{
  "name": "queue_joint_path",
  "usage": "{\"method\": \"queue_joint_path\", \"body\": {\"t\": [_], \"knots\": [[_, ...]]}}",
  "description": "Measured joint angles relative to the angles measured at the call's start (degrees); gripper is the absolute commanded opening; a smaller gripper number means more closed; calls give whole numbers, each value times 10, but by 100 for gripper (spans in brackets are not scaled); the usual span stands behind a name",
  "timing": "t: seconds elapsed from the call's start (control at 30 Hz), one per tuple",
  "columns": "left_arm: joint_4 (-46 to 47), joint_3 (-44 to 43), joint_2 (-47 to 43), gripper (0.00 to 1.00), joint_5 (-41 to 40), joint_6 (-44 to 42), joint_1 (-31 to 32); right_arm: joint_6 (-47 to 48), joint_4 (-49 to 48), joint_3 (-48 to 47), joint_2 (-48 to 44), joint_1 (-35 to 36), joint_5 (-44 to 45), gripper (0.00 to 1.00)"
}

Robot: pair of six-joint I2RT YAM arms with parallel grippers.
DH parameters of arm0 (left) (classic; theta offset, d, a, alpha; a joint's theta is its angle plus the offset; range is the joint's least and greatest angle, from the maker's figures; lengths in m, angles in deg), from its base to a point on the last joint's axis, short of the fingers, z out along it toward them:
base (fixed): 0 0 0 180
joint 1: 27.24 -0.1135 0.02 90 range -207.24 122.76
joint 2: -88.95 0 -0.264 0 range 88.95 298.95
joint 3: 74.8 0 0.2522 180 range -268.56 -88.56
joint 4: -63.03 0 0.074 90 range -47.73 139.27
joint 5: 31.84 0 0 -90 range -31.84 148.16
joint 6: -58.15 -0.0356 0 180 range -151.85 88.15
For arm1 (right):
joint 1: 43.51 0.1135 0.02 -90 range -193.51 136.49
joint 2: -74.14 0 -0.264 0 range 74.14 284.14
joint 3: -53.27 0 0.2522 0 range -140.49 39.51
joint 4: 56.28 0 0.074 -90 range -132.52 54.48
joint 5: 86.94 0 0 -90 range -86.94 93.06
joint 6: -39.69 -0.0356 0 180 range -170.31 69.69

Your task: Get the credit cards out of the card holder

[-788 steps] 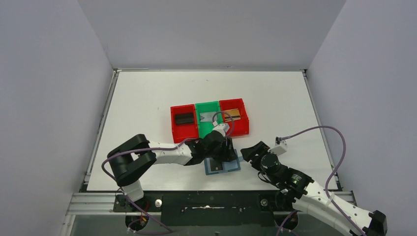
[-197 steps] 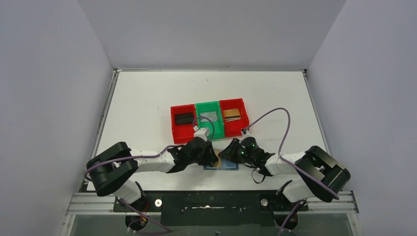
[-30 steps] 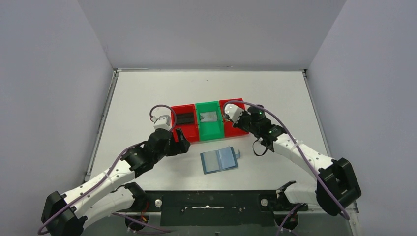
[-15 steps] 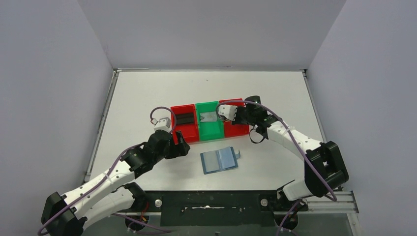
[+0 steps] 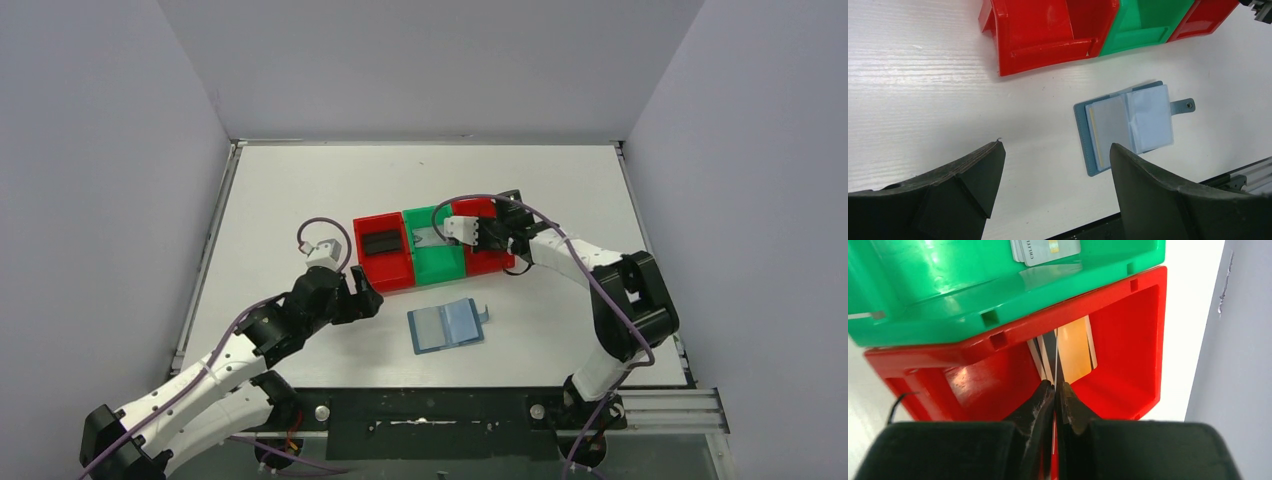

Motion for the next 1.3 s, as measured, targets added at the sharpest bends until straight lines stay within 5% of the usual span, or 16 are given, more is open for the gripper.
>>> {"method": "queue_joint_path", "body": {"t": [0.4,0.63,0.77,0.87,1.3], "knots": [[-3,0,-1,77,2,1,-1,45,-40,-45,74,0,13,1],[-3,0,-5,77,2,2,-3,56,-70,-59,113,0,23,10],[-3,0,-6,77,2,3,-3,53,-80,-59,120,0,29,25],[-3,0,-6,77,2,3,-3,49,-83,-59,119,0,30,48],[-3,0,7,77,13,3,-3,19,-17,-59,36,-11,-15,53]]}}
